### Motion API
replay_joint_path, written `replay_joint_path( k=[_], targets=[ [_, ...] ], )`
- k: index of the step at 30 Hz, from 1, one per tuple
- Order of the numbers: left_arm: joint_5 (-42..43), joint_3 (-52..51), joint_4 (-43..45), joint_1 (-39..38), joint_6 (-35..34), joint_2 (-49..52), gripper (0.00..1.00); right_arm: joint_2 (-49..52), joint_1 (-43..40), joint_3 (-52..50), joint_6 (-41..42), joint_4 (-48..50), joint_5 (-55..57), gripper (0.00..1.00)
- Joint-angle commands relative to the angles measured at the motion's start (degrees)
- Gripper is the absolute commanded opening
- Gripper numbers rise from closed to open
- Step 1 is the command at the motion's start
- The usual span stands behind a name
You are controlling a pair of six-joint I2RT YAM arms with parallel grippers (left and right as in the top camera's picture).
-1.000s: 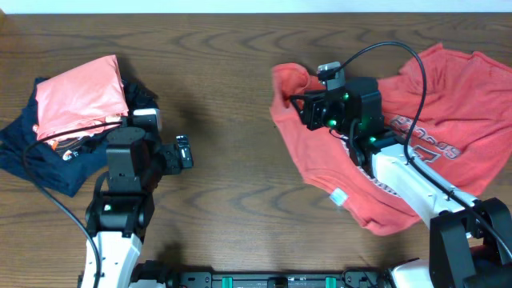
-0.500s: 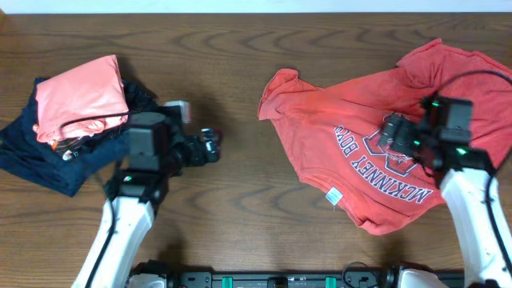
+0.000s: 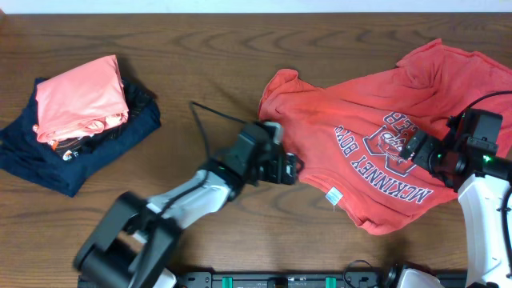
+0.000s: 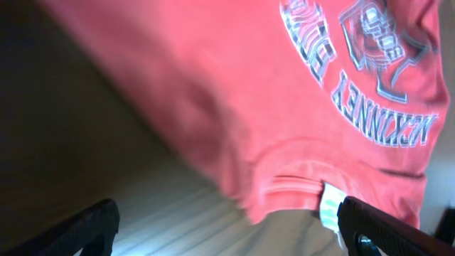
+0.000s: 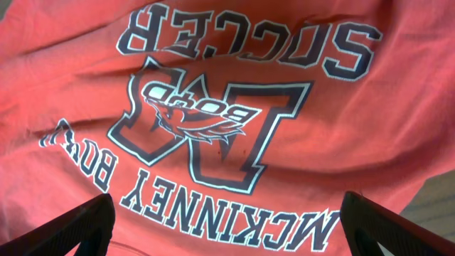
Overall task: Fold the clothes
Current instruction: 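Grasp the shirt's left edge with the left gripper and pull it leftward to spread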
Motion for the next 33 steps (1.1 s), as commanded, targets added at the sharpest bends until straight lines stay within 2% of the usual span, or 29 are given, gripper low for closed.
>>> replay_joint_path(
  k=[1, 4, 6, 8, 9, 12, 15, 18, 23, 24, 25, 27, 28, 30, 33],
  targets=[
    [0.3, 0.6, 5.2, -4.0, -5.2, 5.2, 0.95, -0.4, -0.4, 0.6, -0.5, -0.3, 0.4, 0.99],
    [-0.9, 0.6, 10.3, -6.8, -6.8, 9.5, 0.73, -0.4, -0.4, 0.6, -0.5, -0.3, 0.3, 0.99],
    [-1.8, 0.6, 11.6, -7.7, -6.9, 11.0, 0.54, -0.4, -0.4, 0.6, -0.5, -0.5, 0.4, 0.99],
    [-3.6, 0.6, 11.9, -7.7, -6.9, 11.6, 0.24, -0.4, -0.5, 0.6, -0.5, -0.6, 0.4, 0.99],
    [-5.3, 0.6, 11.8, -7.4, -6.8, 11.6, 0.06, -0.4, -0.5, 0.6, -0.5, -0.6, 0.4, 0.99],
    [-7.6, 0.6, 11.7, -4.7, -5.4, 10.3, 0.06, -0.4, -0.5, 0.6, -0.5, -0.7, 0.4, 0.99],
    [-7.7, 0.6, 10.3, 1.2, -1.0, 6.8, 0.06, -0.4, -0.5, 0.6, -0.5, -0.7, 0.4, 0.99],
    [-7.7, 1.3, 7.7, 10.7, 1.7, 1.4, 0.06, -0.4, -0.5, 0.6, -0.5, -0.9, 0.8, 0.99],
    [-7.3, 4.7, 4.4, 27.9, 1.7, -5.9, 0.06, -0.4, -0.5, 0.6, -0.5, -0.9, 1.5, 0.99],
    [-6.5, 5.7, 3.3, 30.9, 1.5, -6.8, 0.06, -0.3, -0.5, 0.6, -0.5, -0.9, 1.5, 0.99],
    [-5.0, 6.4, 2.4, 33.1, 1.5, -7.5, 0.24, -0.3, -0.5, 0.6, -0.5, -0.9, 1.5, 0.99],
    [0.3, 6.8, 0.4, 36.2, 1.5, -8.5, 0.79, -0.3, -0.5, 0.6, -0.5, -0.9, 1.5, 0.99],
    [3.4, 6.8, -1.6, 36.9, 1.5, -8.6, 0.98, -0.3, -0.5, 0.5, -0.5, -0.9, 1.5, 0.99],
    [6.9, 6.8, -7.6, 36.9, 1.5, -8.7, 0.98, -0.3, -0.5, 0.5, -0.5, -1.1, 1.5, 0.99],
    [6.9, 6.8, -22.7, 35.3, 1.5, -8.5, 0.98, -0.3, -0.5, 0.5, -0.5, -1.6, 1.5, 0.99]
  ],
)
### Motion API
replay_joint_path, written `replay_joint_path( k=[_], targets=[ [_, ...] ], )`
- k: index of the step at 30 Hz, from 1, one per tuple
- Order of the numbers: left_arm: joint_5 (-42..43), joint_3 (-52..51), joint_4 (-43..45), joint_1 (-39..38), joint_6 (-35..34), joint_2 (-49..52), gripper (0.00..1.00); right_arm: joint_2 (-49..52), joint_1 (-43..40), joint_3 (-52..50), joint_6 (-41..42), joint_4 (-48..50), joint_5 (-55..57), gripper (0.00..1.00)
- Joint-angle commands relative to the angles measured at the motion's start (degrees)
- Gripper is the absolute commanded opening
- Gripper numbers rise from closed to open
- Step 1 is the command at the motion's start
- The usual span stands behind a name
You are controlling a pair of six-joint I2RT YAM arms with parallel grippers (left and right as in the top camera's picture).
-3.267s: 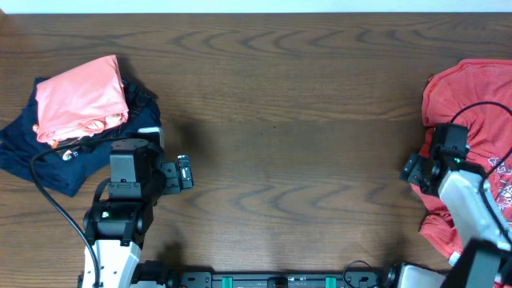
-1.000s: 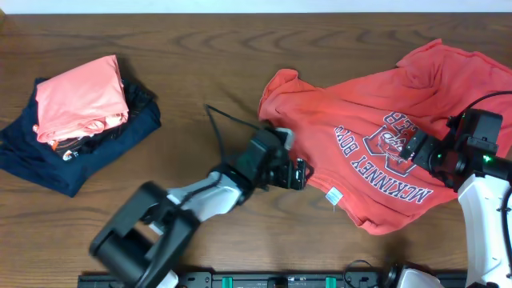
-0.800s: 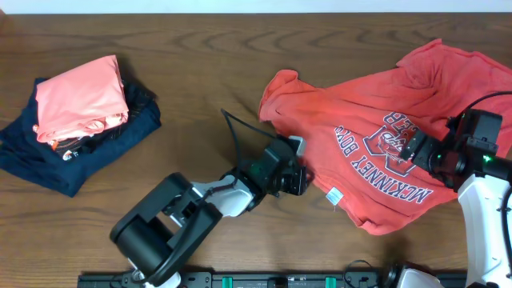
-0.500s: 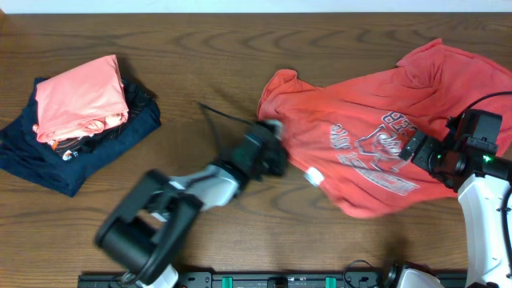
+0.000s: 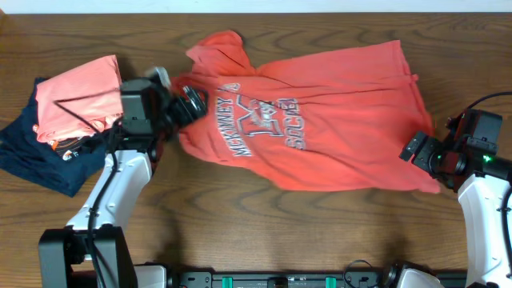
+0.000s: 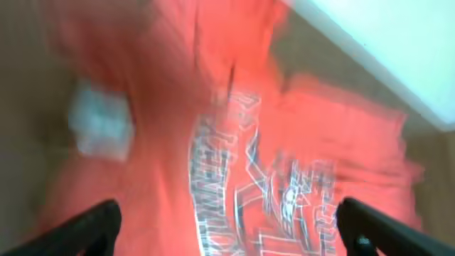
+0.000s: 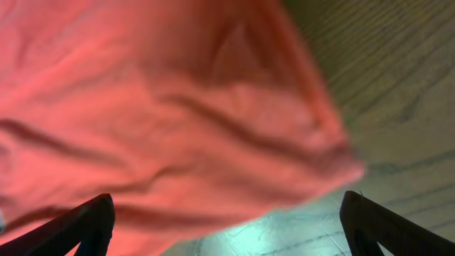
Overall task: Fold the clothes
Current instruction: 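Grasp the shirt's left edge with the left gripper and pull it leftward to spread, then grasp the bottom hem corners with both grippers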
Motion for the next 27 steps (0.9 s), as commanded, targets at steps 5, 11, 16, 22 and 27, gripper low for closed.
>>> replay_joint_path(
  k=[5, 11, 16, 22, 27],
  targets=[
    [-0.4, -1.7, -24.6, -5.3, 0.0, 1.7, 0.98, -0.3, -0.4, 0.5, -0.5, -0.7, 0.7, 0.99],
    [-6.6, -6.4, -19.9, -9.4, -6.3, 1.9, 0.98, -0.3, -0.4, 0.5, -0.5, -0.9, 0.6, 0.99],
    [-6.8, -8.5, -11.2, -13.7, -6.3, 2.4, 0.89, -0.3, -0.4, 0.5, -0.5, -2.5, 0.6, 0.99],
    [-10.7, -8.6, -8.7, -18.9, -9.5, 6.2, 0.83, -0.3, -0.4, 0.5, -0.5, -3.3, 0.6, 0.99],
    [-13.9, -8.6, -7.2, -19.7, -9.6, 9.4, 0.49, -0.3, -0.4, 0.5, -0.5, -3.6, 0.6, 0.99]
  ],
)
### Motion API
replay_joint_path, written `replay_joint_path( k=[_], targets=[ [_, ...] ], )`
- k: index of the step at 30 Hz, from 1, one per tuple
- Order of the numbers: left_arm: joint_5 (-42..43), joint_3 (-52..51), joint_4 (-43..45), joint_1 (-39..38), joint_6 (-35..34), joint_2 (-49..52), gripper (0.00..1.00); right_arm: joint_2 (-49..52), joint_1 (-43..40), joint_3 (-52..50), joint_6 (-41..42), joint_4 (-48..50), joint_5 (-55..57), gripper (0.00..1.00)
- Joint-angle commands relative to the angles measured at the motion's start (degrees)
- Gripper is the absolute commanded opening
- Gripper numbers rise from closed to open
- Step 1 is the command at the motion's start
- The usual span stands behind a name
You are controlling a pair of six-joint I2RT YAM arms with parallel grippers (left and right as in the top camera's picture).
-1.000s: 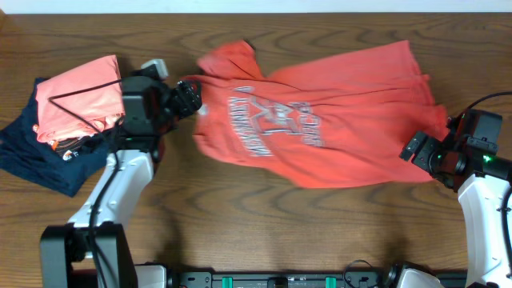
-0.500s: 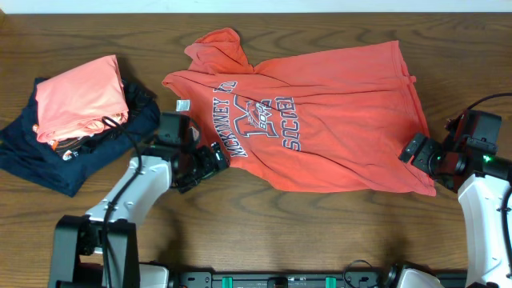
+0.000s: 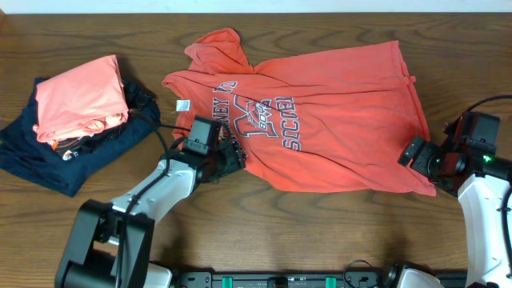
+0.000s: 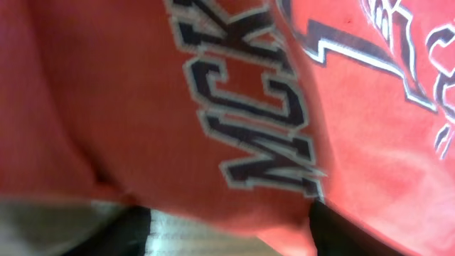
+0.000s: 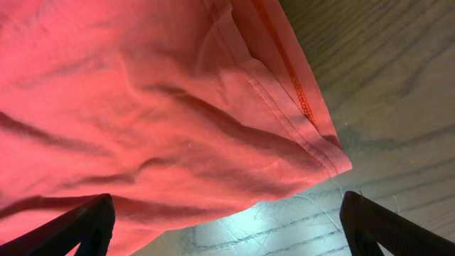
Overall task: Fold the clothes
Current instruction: 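Grasp the bottom hem corners with both grippers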
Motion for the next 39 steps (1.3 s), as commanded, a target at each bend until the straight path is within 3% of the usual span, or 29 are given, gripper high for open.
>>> replay_joint_path(
  k=[1, 8, 9, 11, 12, 17, 22, 31, 37, 39],
  targets=[
    [-4.5, -1.5, -1.6, -0.3, -0.7, 4.0, 0.45, -0.3, -0.4, 0.5, -0.5, -0.2, 0.6, 0.99],
    [-7.7, -1.5, 0.7, -0.3, -0.7, 3.9, 0.48, -0.3, -0.4, 0.5, -0.5, -0.1, 0.8, 0.99],
    [-7.7, -1.5, 1.1, -0.3, -0.6, 3.9, 0.45, -0.3, -0.4, 0.5, -0.5, -0.1, 0.8, 0.99],
    [-7.7, -1.5, 1.1, -0.3, -0.6, 3.9, 0.13, -0.3, -0.4, 0.5, -0.5, -0.2, 0.8, 0.99],
    [-7.7, -1.5, 0.5, -0.3, -0.7, 3.9, 0.06, -0.3, -0.4, 0.5, -0.5, -0.2, 0.8, 0.99],
    [-5.5, -0.7, -12.2, 0.1, -0.4, 1.9, 0.06, 0.2, -0.4, 0.5, -0.5, -1.2, 2.5, 0.97],
    [-5.6, 1.5, -24.5, 2.2, 5.9, -4.2, 0.06, 4.1, -0.4, 0.3, -0.2, -3.7, 2.4, 0.91],
    [-5.6, 1.5, -26.7, 3.5, 6.7, -10.0, 0.06, 14.9, -0.4, -3.3, 5.0, -5.3, 2.1, 0.87],
    [-5.6, 1.5, -29.4, 3.5, 6.8, -10.0, 0.06, 17.4, -0.4, -7.3, 7.2, 0.4, 3.5, 0.63],
    [-5.6, 1.5, -30.4, 3.5, 6.8, -10.0, 0.06, 17.4, -0.4, -8.5, 8.4, 2.5, 5.0, 0.38]
  ],
)
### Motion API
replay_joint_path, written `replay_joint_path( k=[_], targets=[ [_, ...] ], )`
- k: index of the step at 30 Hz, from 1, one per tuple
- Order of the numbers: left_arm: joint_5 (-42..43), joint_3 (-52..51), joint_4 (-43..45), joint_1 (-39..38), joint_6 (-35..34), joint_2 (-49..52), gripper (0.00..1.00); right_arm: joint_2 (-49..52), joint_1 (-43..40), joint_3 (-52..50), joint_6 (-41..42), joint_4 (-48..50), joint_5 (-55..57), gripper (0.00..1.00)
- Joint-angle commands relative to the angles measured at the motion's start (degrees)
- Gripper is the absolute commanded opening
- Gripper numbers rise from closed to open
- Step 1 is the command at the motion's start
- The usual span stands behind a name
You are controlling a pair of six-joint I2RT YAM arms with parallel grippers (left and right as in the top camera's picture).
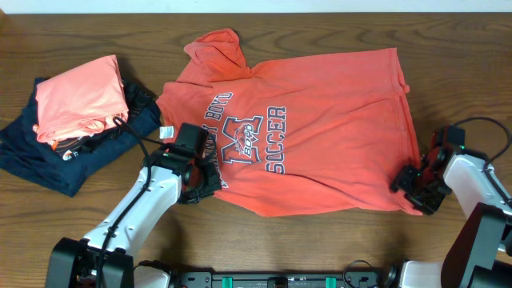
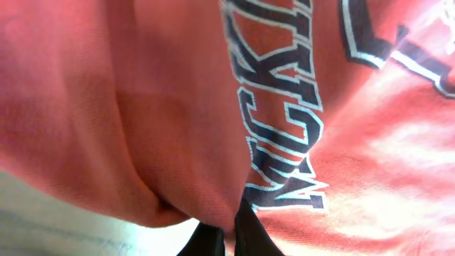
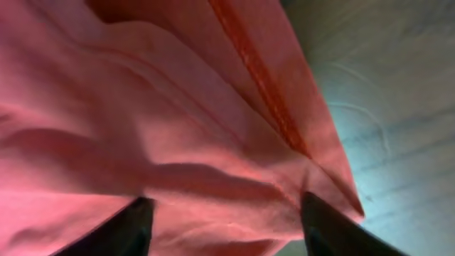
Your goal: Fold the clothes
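A red T-shirt (image 1: 320, 120) with a "McKinney Boyd Soccer" print lies spread out, print up, across the middle of the table. At its lower left edge my left gripper (image 1: 205, 181) is shut on a pinched fold of the cloth (image 2: 185, 178), the two dark fingers nearly touching (image 2: 229, 231). My right gripper (image 1: 413, 186) sits at the shirt's lower right corner. Its fingers (image 3: 135, 224) stand apart, with the hemmed corner (image 3: 284, 135) lying between them.
A pile of folded clothes rests at the left: a salmon piece (image 1: 80, 100) on top of navy ones (image 1: 48, 172). The left arm's black cable (image 1: 132, 132) runs beside the pile. Bare wood table (image 1: 320, 240) shows in front of the shirt.
My left gripper was open on the printed cloth; it now sits lower at the shirt's edge, shut on a fold. My right gripper has dropped to the shirt's corner, jaws narrower.
The shirt first lay crumpled at the right, print upside down, both grippers open over it. Then it stretched across the middle, my left gripper by the pile. Then it lay flatter, my left gripper open at its lower left. Now that gripper pinches the edge.
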Motion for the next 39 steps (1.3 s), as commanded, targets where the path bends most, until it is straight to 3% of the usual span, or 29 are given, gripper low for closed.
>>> replay_joint_path(
  k=[1, 2, 4, 8, 10, 12, 13, 14, 21, 30, 39],
  targets=[
    [-0.7, -0.1, -1.6, 0.3, 0.7, 0.0, 0.06, 0.4, -0.4, -1.6, 3.6, 1.9, 3.5, 0.28],
    [-0.7, -0.1, -2.0, 0.3, 0.8, 0.0, 0.06, 0.4, -0.5, -1.6, 3.9, 2.6, 3.8, 0.15],
    [-0.8, -0.1, -2.5, 0.3, 0.8, 0.0, 0.06, 0.4, -0.9, -1.1, 3.9, 4.1, 3.8, 0.01],
    [-0.7, -0.1, -3.2, 0.3, 0.7, 0.0, 0.07, 0.4, -3.5, 1.8, 3.8, 8.1, 3.8, 0.01],
    [-0.7, -0.1, -3.3, 0.3, 0.7, 0.0, 0.17, 0.4, -4.9, 4.0, 3.1, 8.9, 3.2, 0.01],
    [-0.7, -0.1, -3.7, 0.3, 0.7, 0.0, 0.34, 0.4, -5.7, 5.8, 2.4, 8.6, 2.7, 0.01],
    [-0.5, -0.1, -4.1, 0.3, 0.7, 0.0, 0.51, 0.4, -5.7, 6.4, 2.1, 8.4, 2.8, 0.01],
    [0.2, -0.1, -4.8, 0.2, 0.7, 0.0, 0.53, 0.4, -5.7, 6.8, 1.8, 8.2, 2.8, 0.01],
    [9.6, -0.8, -7.0, -1.7, -3.6, 0.0, 0.52, 0.4, -5.7, 6.8, 1.7, 6.8, 2.8, 0.01],
    [3.2, -4.0, -3.3, -6.9, -10.7, 0.0, 0.52, 0.4, -5.7, 6.8, 1.7, 5.8, 2.8, 0.01],
    [-1.1, -5.1, 4.4, -7.0, -11.0, 0.8, 0.53, 0.4, -5.7, 6.8, 1.2, 5.2, 2.8, 0.01]
  ],
)
